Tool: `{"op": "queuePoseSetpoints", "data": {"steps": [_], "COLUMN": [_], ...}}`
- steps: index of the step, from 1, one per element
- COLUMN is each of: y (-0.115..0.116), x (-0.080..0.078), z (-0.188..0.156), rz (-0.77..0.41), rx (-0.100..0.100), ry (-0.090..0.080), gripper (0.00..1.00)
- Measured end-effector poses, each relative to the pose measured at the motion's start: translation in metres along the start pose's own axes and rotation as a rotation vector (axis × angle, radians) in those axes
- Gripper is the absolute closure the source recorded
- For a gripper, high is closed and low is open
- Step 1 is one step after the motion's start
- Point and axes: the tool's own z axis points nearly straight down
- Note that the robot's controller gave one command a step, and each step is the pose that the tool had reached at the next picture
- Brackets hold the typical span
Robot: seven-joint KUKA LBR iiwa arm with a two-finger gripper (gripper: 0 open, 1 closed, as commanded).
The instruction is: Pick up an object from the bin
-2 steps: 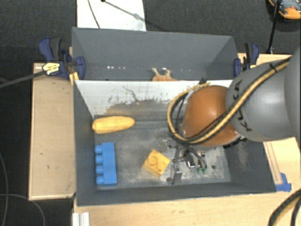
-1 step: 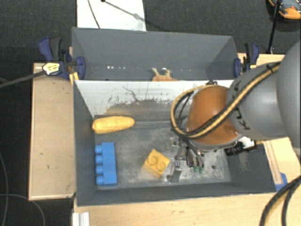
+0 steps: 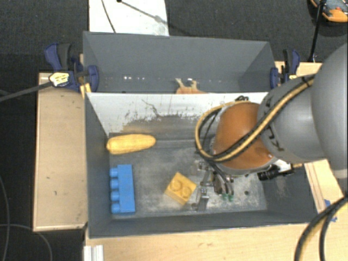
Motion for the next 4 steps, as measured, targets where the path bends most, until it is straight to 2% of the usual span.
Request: {"op": "queuePoseSetpoints", "data": {"steps": [1, 2, 3, 4], "y": [0.029, 0.041, 0.048, 0.048], "x": [0.010, 0.015, 0.015, 0.015], "z": [0.007, 0.010, 0.015, 0.015], "rz": [-0.118, 0.094, -0.250, -0.249], "rx": [-0.003, -0.004, -0.003, -0.003], "ry": [0.002, 0.004, 0.002, 0.002], "gripper": [0.00, 0.00, 1.00, 1.00]}}
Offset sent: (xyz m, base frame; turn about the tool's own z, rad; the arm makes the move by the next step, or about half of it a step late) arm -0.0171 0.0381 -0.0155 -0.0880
